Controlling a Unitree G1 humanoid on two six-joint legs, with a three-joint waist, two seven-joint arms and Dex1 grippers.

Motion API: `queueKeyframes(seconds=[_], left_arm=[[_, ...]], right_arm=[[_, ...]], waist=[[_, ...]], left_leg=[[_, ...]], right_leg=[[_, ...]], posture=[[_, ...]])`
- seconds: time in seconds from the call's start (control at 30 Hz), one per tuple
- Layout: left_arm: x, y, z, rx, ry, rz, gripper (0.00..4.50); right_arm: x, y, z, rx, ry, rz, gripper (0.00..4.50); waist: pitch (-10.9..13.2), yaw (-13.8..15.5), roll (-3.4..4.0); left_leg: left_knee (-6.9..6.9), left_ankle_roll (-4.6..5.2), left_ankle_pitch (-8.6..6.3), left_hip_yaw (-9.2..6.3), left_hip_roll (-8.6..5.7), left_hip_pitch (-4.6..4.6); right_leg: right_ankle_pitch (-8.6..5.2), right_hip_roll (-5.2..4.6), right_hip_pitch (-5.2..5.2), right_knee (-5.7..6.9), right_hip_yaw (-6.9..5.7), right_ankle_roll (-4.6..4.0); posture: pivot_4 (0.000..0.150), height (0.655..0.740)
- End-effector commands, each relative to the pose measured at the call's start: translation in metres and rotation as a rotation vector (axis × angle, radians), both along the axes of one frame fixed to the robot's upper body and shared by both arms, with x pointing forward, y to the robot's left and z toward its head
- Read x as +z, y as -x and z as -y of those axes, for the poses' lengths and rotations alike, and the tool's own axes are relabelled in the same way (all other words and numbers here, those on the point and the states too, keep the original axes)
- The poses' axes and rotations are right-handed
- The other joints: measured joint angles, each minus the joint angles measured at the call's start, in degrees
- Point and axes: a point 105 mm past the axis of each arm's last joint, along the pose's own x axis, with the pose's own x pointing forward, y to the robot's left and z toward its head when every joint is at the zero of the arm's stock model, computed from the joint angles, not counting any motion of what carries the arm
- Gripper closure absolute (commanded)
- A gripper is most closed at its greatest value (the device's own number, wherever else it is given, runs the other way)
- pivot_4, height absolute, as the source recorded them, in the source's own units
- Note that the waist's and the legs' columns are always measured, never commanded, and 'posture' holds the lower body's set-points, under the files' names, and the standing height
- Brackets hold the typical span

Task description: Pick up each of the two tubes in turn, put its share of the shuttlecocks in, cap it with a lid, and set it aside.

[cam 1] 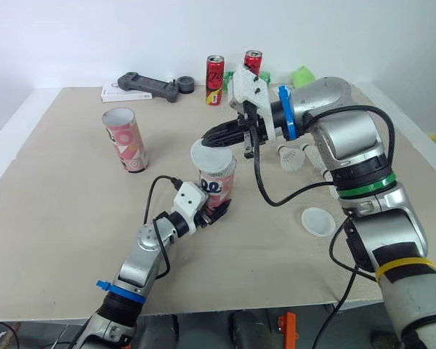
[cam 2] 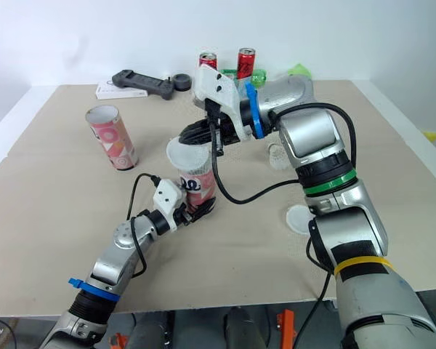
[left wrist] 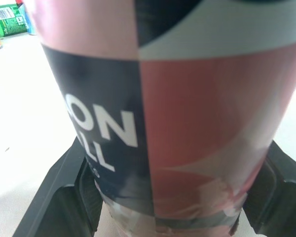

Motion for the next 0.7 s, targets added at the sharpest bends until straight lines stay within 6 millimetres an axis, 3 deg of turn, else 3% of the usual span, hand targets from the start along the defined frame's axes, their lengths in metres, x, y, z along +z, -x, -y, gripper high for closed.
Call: queueKeyframes(seconds=[0.03,0.37,0.7], left_arm=[[-0.013,0.0,-0.005,0.025,-0.042,-0.038,1.27],[-0.011,-0.001,-0.006,0.022,-0.047,-0.035,1.27],[-0.011,0.0,-0.006,0.02,-0.051,-0.034,1.27]], right_arm=[[0.007,0.005,0.001,0.018,0.012,0.101,4.41],[-0.007,0.004,0.007,0.008,0.041,0.108,4.41],[-0.006,0.002,0.008,-0.001,0.054,0.158,4.41]], waist=[[0.0,0.0,0.0],[0.0,0.0,0.0],[0.0,0.0,0.0]], left_leg=[[0.0,0.0,0.0,0.0,0.0,0.0],[0.0,0.0,0.0,0.0,0.0,0.0],[-0.01,0.0,0.0,0.0,0.0,0.0]], right_leg=[[0.0,0.0,0.0,0.0,0.0,0.0],[0.0,0.0,0.0,0.0,0.0,0.0],[-0.01,0.0,0.0,0.0,0.0,-0.01]], posture=[[0.15,0.74],[0.15,0.74],[0.15,0.74]])
